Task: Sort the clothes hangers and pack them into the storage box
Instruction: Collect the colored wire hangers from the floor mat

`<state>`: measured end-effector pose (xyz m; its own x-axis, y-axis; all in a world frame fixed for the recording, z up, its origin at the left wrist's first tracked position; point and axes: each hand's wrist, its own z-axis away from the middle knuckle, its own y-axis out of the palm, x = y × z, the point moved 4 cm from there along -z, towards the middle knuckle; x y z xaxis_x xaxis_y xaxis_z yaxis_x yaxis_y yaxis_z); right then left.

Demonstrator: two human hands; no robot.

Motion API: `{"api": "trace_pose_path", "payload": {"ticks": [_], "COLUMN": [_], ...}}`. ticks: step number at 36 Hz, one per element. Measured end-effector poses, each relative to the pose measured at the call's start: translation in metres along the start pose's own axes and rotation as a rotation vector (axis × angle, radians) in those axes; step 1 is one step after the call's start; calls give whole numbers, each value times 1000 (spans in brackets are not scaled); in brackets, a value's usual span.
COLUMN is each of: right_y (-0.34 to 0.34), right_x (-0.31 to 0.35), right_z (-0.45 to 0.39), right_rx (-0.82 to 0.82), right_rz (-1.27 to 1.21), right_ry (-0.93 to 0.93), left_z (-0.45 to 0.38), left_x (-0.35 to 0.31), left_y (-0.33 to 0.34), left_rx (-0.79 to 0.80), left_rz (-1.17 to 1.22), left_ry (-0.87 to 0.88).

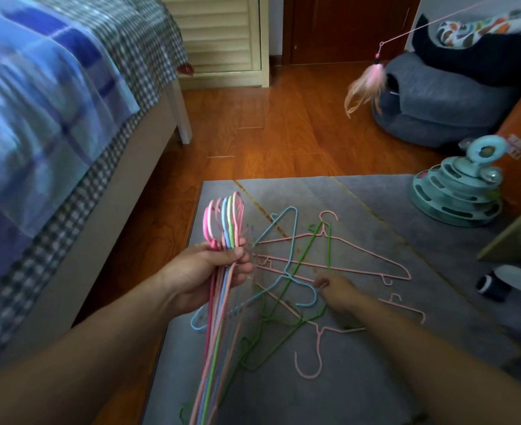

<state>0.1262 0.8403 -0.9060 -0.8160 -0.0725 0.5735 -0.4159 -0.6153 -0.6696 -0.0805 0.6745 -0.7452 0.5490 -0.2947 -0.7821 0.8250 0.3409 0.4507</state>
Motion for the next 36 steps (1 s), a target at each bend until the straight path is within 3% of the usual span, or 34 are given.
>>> {"api": "trace_pose_path", "payload": {"ticks": [6, 10, 16, 20, 28, 32, 36], "right_y": [34, 37, 33, 28, -25, -78, -139], "right_x": [-6, -2, 26, 56, 111, 131, 144], "right_z": [10, 10, 17, 21, 25, 41, 60], "right_rx": [27, 58, 175, 176, -416, -704, -1023], "right_rz": [-315, -521, -838, -830, -17, 109, 190], "right_ry": [189, 268, 234, 141, -471, -509, -538], "left_z": [5, 7, 1, -1, 0, -3, -6], "left_x": [-8, -11, -19, -33, -40, -46, -62], "left_y": [-16, -29, -43, -56, -72, -58, -41], "left_rx": [-45, -189, -291, -404, -495, -395, -175], "left_rz": [-37, -92, -96, -113, -53, 32, 70], "left_ry": [2, 31, 99, 168, 149, 130, 138]}}
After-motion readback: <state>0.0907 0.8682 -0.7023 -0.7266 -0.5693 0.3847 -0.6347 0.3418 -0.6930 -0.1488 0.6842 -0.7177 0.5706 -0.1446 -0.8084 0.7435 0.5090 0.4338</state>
